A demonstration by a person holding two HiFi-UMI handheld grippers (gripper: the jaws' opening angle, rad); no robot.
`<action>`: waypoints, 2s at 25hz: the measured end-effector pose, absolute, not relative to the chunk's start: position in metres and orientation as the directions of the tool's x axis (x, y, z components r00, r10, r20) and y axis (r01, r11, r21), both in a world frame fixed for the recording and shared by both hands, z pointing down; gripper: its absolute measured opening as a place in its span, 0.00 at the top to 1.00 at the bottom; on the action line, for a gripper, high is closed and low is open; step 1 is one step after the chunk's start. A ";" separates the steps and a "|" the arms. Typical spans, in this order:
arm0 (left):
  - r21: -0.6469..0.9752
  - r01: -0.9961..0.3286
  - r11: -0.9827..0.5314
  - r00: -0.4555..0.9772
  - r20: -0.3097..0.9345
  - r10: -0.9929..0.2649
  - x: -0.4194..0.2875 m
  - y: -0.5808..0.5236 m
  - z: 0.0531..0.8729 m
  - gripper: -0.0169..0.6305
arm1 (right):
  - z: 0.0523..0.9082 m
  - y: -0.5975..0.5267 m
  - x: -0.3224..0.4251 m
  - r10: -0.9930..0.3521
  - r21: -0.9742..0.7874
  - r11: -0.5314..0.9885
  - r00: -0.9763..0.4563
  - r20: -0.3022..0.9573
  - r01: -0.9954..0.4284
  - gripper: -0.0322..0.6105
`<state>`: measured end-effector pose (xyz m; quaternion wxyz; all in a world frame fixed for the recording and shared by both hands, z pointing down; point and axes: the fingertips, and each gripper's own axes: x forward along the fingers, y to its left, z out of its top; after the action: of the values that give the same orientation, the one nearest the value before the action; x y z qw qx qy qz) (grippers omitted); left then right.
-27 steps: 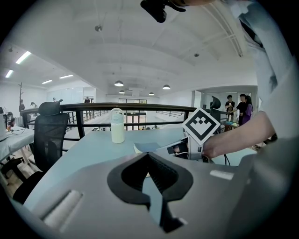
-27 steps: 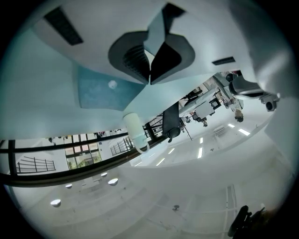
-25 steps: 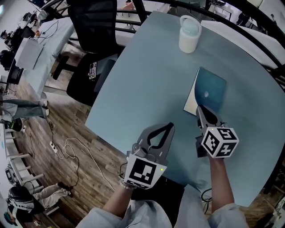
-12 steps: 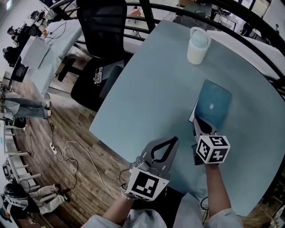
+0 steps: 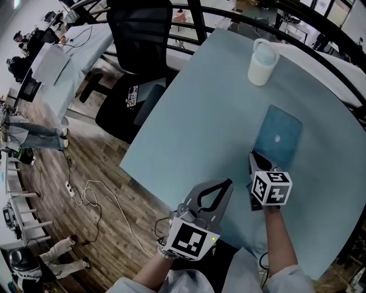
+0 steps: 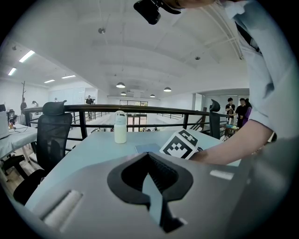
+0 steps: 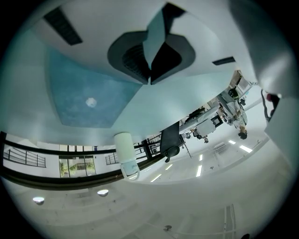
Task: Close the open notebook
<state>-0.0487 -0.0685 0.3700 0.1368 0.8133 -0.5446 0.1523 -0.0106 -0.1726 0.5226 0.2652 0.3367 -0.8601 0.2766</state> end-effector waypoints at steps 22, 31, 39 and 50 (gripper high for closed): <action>0.072 -0.875 -0.479 0.471 0.357 -0.807 -0.035 -0.074 0.348 0.97 | 0.461 -0.166 0.030 -0.600 -0.369 0.507 -0.626 0.497 -0.779 0.90; 0.051 -0.824 -0.564 0.550 0.314 -0.774 -0.012 -0.079 0.324 0.97 | 0.391 -0.150 0.069 -0.722 -0.249 0.498 -0.556 0.412 -0.831 0.93; 0.061 -0.793 -0.606 0.596 0.283 -0.752 0.005 -0.078 0.304 0.97 | 0.347 -0.129 0.094 -0.791 -0.198 0.472 -0.512 0.334 -0.859 0.94; 0.085 -0.760 -0.645 0.644 0.235 -0.728 0.022 -0.077 0.278 0.97 | 0.306 -0.103 0.118 -0.833 -0.175 0.451 -0.483 0.269 -0.875 0.95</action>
<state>0.0218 -0.0768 0.2781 0.0880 0.9023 -0.4123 0.0899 0.1179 -0.1026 0.3063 0.0721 0.5031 -0.8488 0.1460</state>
